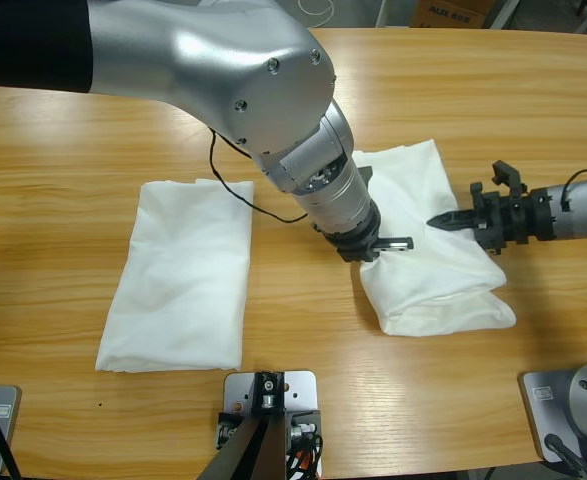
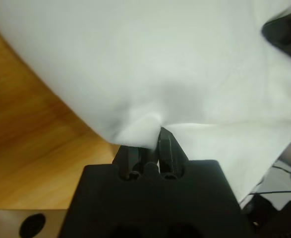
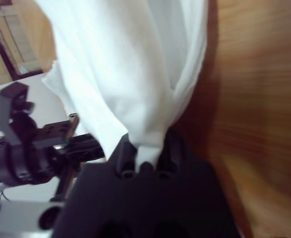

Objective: Fold clothes

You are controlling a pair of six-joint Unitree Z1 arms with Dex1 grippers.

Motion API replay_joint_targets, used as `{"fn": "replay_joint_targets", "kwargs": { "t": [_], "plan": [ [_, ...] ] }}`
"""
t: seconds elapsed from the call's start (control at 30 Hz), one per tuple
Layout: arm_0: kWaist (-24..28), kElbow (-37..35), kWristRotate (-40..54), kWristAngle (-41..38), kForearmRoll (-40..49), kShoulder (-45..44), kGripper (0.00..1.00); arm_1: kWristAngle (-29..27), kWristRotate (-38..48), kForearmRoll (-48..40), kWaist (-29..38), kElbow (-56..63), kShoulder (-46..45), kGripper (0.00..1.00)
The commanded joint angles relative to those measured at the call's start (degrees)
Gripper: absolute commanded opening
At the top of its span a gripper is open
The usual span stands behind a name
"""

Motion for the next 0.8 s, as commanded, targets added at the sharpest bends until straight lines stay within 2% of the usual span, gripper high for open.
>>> {"fn": "replay_joint_targets", "kwargs": {
  "t": [0.03, 0.23, 0.43, 0.6, 0.8],
  "plan": [
    [2.18, -0.92, 7.30, 3.43, 1.29, -1.70, 0.000, -2.68, 4.75, -0.43, 4.64, 1.16, -8.69, 0.000],
    [4.48, -0.75, 12.92, 8.63, 8.43, -10.19, 0.000, -6.85, 13.98, -0.43, 15.87, -1.18, -14.10, 0.000],
    [4.67, 1.89, 13.68, 10.88, 10.69, -15.82, 0.000, -9.29, 19.47, 1.26, 24.13, -9.81, -13.24, 0.000],
    [4.66, 9.85, 13.43, 13.47, 10.69, -23.04, 0.000, -11.22, 22.07, 2.88, 29.39, -15.61, -11.50, 0.000],
    [4.66, 22.93, 11.99, 16.98, 10.66, -33.08, 0.000, -14.14, 26.34, 2.91, 39.46, -23.69, -6.79, 0.000]
  ]
}}
